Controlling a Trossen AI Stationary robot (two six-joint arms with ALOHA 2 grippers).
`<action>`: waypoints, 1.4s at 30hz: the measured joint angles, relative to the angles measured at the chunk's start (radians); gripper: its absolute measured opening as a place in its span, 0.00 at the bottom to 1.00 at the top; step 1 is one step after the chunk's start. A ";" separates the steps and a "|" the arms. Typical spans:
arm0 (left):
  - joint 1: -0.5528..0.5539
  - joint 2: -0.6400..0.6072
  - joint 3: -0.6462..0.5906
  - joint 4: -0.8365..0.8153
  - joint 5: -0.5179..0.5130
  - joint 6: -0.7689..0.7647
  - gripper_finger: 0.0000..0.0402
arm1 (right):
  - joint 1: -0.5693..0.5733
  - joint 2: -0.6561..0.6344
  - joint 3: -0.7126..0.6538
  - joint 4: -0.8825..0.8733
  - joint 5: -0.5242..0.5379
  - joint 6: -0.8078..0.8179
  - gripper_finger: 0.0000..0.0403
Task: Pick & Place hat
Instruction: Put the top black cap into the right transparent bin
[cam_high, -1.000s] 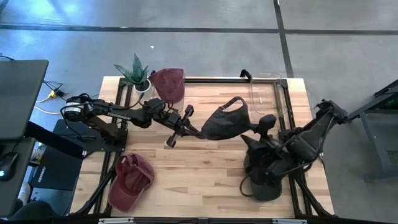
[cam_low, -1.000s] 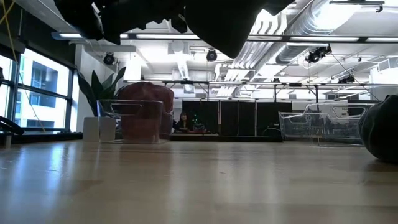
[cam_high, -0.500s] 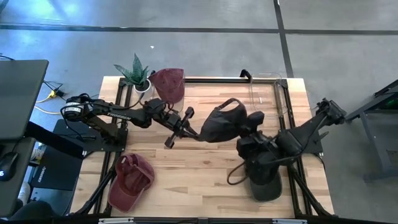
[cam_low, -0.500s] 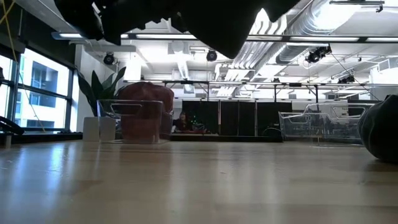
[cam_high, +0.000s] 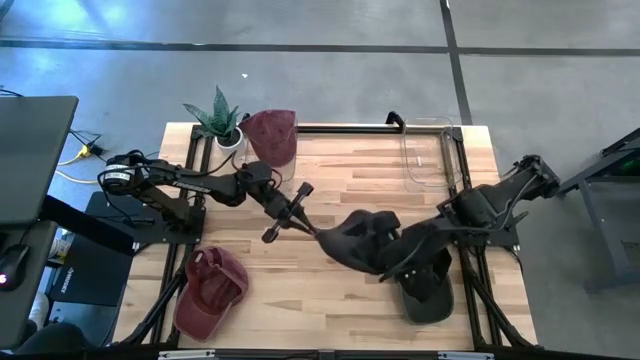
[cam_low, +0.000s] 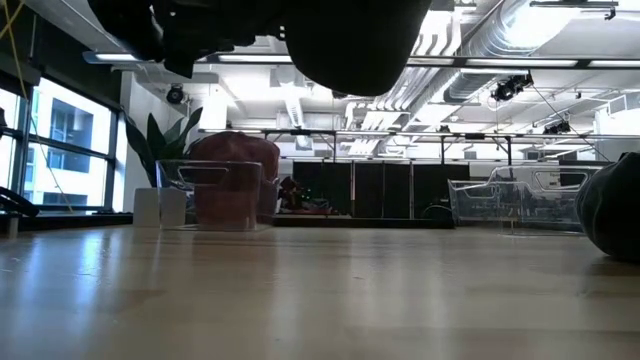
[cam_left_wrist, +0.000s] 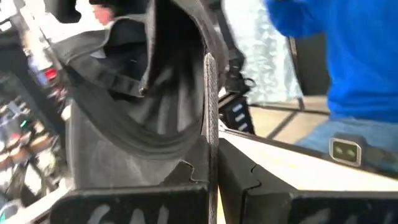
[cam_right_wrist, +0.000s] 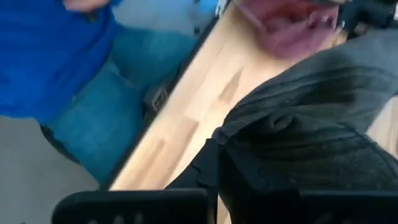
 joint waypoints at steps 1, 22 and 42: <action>0.000 0.000 0.001 -0.015 0.001 0.027 0.00 | -0.005 -0.005 0.000 0.023 -0.006 0.003 0.01; -0.070 0.000 -0.002 -0.136 -0.557 0.359 0.00 | -0.104 -0.006 0.003 -0.126 0.424 0.305 0.37; -0.235 0.000 0.036 -0.302 -0.824 0.446 0.00 | -0.338 0.146 0.001 -0.459 0.161 0.238 0.06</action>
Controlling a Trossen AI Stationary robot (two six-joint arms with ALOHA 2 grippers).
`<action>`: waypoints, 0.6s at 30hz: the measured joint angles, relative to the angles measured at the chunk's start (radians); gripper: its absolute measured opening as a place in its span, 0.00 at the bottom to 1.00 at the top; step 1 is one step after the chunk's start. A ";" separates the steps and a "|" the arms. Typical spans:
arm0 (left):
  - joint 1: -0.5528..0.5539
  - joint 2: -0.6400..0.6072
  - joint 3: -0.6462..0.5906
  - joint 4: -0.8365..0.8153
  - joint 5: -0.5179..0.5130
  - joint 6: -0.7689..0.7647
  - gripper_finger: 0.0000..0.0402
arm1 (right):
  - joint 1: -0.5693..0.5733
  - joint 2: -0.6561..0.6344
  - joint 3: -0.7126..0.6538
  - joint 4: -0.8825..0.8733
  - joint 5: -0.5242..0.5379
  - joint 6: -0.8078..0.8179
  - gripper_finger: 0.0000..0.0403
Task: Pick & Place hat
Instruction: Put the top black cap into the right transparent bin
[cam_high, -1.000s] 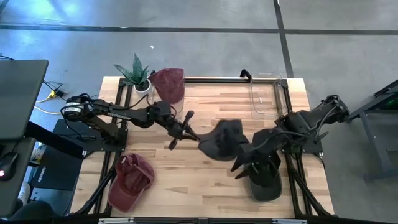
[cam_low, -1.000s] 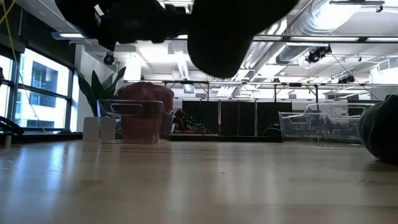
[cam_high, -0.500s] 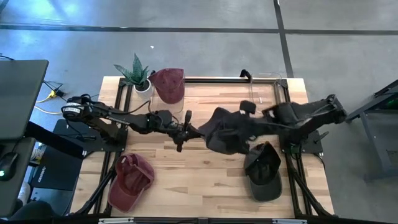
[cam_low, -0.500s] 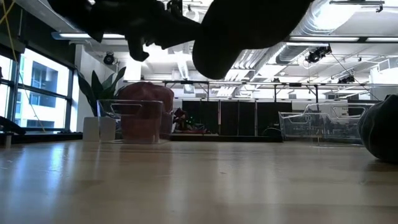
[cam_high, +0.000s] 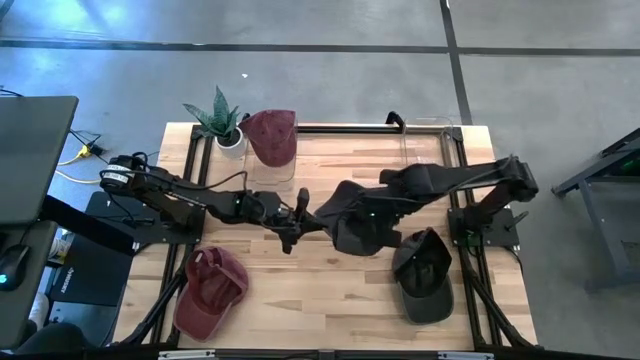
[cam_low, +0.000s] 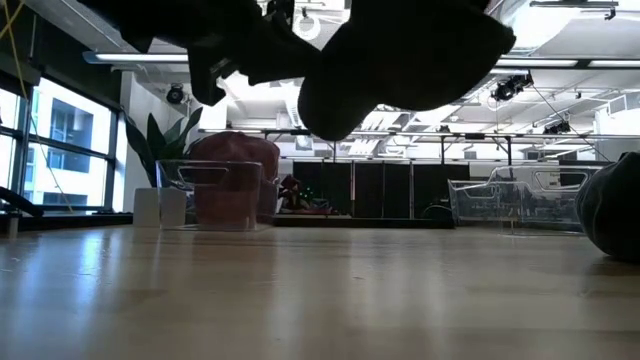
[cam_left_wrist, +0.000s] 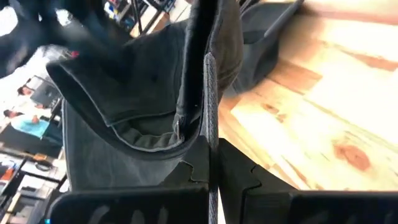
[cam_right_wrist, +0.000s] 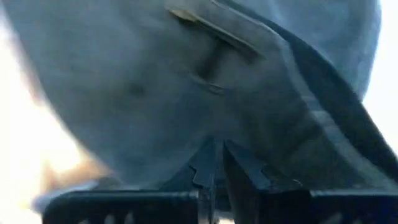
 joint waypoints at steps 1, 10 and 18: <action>0.000 0.000 0.000 -0.002 -0.006 -0.001 0.00 | 0.005 -0.013 0.000 0.030 -0.017 0.000 0.06; 0.000 0.000 0.000 0.015 0.005 -0.011 0.00 | 0.038 0.011 0.003 0.170 0.164 0.005 0.01; 0.000 0.000 0.000 -0.016 0.028 -0.040 0.00 | 0.018 0.055 0.001 -0.035 0.438 0.123 0.02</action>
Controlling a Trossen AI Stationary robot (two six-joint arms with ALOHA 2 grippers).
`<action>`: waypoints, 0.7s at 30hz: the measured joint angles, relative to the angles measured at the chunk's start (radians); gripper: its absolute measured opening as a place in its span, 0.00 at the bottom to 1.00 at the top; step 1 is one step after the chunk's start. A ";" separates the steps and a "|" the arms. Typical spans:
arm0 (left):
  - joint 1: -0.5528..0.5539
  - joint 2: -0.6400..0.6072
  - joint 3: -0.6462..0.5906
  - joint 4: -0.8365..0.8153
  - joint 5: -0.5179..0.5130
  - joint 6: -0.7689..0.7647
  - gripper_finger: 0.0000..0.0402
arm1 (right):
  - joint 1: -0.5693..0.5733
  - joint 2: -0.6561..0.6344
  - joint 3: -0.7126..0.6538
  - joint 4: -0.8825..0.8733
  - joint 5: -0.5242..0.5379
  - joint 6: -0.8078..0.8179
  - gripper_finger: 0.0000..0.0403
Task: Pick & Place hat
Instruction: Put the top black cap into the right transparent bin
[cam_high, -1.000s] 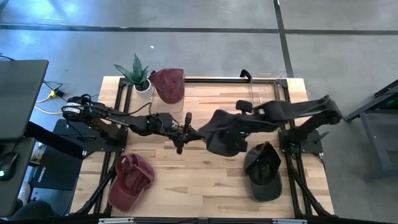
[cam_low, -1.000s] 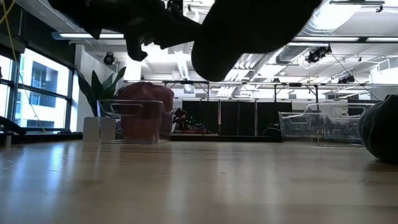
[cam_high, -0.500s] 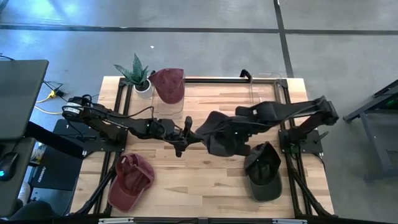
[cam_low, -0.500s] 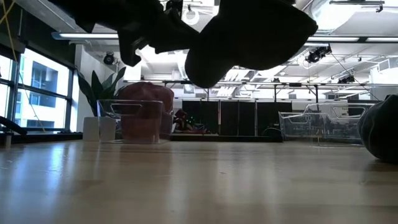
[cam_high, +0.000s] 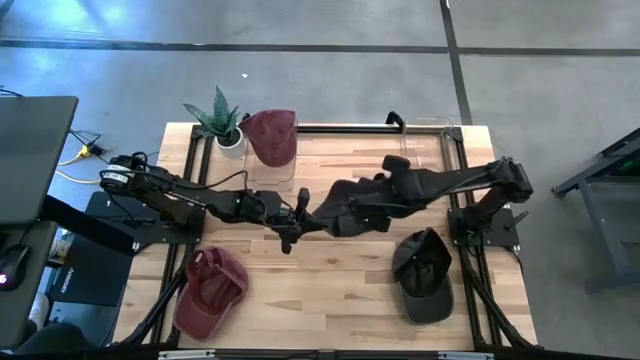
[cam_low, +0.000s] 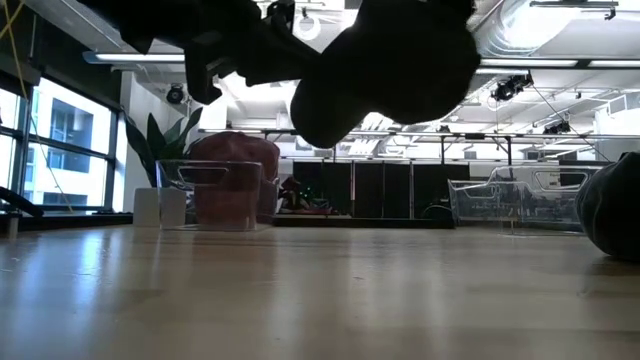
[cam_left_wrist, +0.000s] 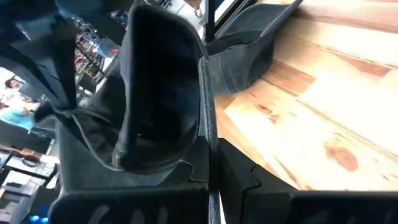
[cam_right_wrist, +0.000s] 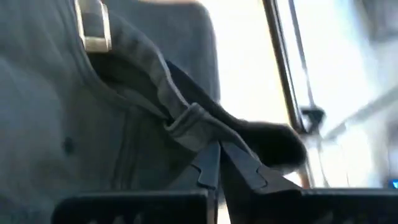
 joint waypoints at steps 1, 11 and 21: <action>0.000 0.000 0.000 -0.002 -0.002 0.000 0.00 | 0.009 -0.008 0.000 0.047 -0.015 -0.028 0.02; 0.000 0.000 0.000 0.000 -0.140 0.066 0.00 | 0.064 -0.009 -0.095 0.376 -0.164 -0.078 0.01; 0.000 0.000 0.000 -0.008 -0.116 0.136 0.00 | 0.065 -0.012 -0.290 0.626 -0.452 -0.195 0.00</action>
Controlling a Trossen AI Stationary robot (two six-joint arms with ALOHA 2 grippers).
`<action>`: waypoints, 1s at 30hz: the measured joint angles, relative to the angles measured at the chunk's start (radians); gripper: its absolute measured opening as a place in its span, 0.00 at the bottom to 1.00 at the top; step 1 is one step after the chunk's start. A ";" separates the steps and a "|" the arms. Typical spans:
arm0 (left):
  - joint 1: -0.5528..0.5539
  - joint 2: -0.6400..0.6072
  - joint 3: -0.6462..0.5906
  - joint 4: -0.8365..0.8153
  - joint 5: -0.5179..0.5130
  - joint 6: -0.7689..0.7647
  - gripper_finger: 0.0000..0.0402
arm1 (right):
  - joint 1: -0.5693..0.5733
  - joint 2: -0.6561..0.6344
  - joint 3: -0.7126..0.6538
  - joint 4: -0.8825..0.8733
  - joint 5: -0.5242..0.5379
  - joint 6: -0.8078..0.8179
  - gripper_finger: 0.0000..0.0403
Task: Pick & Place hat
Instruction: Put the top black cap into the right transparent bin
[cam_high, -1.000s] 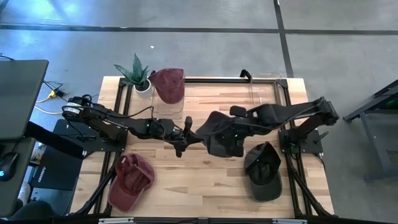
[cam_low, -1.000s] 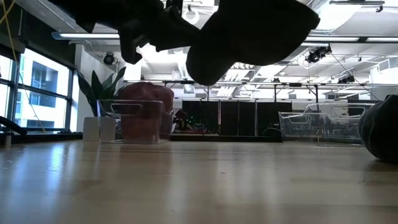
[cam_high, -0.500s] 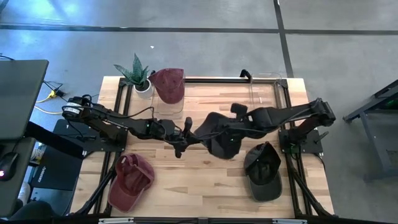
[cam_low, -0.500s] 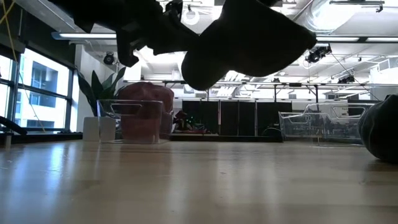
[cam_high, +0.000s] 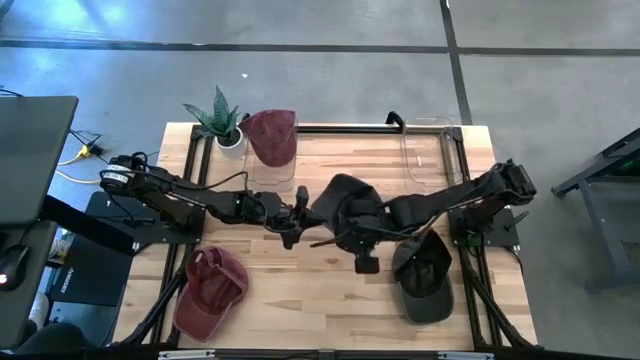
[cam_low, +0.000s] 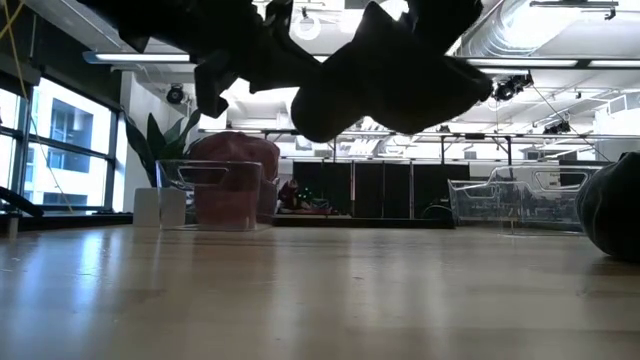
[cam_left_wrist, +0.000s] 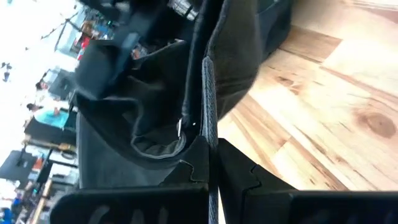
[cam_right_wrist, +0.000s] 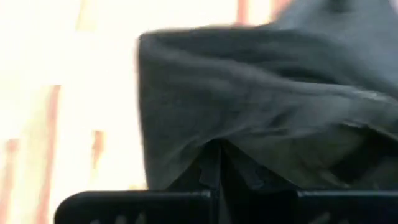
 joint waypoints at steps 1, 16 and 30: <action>0.000 0.000 0.000 0.000 0.006 0.015 0.00 | 0.000 -0.004 0.018 -0.025 0.034 0.000 0.00; 0.001 0.000 0.000 0.008 0.182 -0.121 0.00 | -0.028 -0.076 0.077 -0.424 0.433 0.368 0.03; 0.000 0.000 0.000 -0.010 0.237 -0.191 0.00 | 0.108 -0.230 0.078 -0.279 0.345 0.246 0.35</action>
